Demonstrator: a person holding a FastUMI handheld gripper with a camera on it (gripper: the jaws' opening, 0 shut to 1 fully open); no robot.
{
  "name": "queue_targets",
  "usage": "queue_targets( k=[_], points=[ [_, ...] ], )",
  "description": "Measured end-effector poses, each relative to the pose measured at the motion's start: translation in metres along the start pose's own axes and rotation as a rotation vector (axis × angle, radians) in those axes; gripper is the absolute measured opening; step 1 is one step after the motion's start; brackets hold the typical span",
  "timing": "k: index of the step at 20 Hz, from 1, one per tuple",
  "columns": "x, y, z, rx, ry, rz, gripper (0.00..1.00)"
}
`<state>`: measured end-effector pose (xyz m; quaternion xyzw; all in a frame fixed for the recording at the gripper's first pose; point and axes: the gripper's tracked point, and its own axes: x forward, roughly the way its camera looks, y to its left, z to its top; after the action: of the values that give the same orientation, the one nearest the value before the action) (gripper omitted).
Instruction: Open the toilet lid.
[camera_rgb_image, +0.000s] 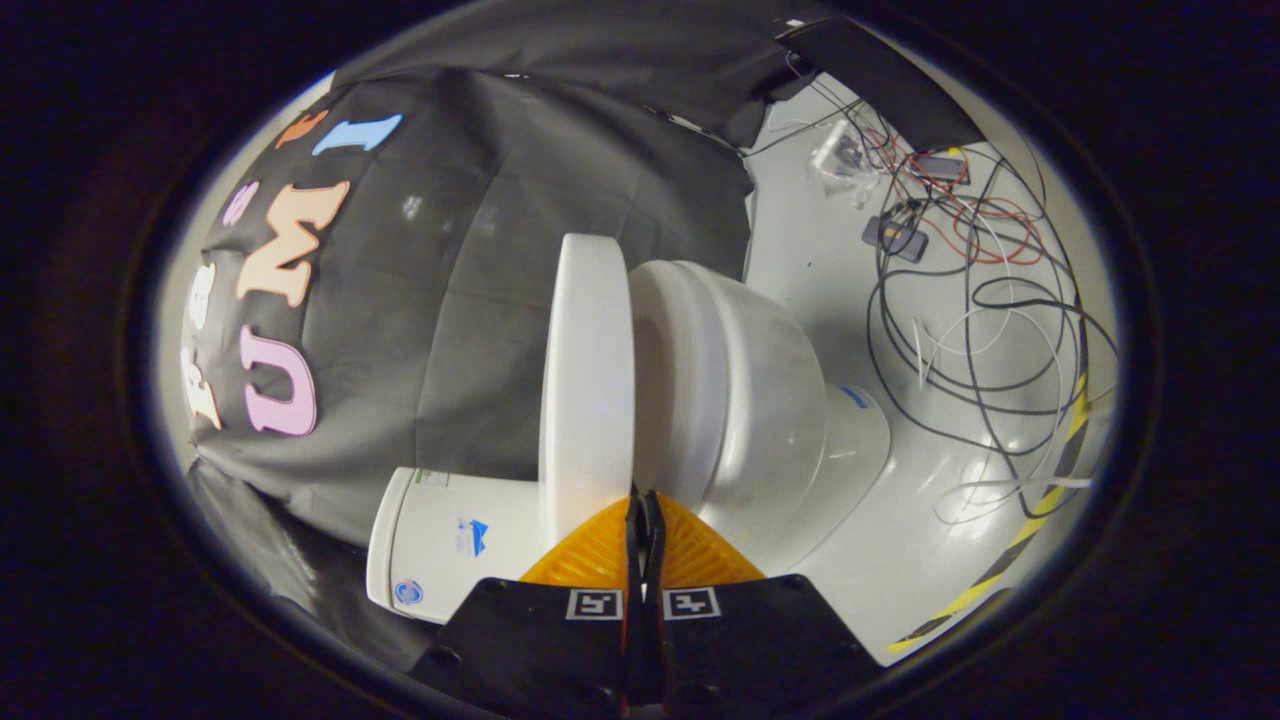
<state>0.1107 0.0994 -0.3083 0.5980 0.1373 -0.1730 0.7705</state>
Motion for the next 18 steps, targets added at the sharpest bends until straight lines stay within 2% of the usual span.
queue_targets(
  k=[3,15,18],
  points=[
    [-0.006,0.014,0.002,-0.039,-0.014,-0.02,0.0],
    [-0.034,0.11,0.0,-0.128,-0.068,0.005,0.01],
    [-0.037,0.127,-0.004,-0.178,-0.08,-0.013,0.0]
  ],
)
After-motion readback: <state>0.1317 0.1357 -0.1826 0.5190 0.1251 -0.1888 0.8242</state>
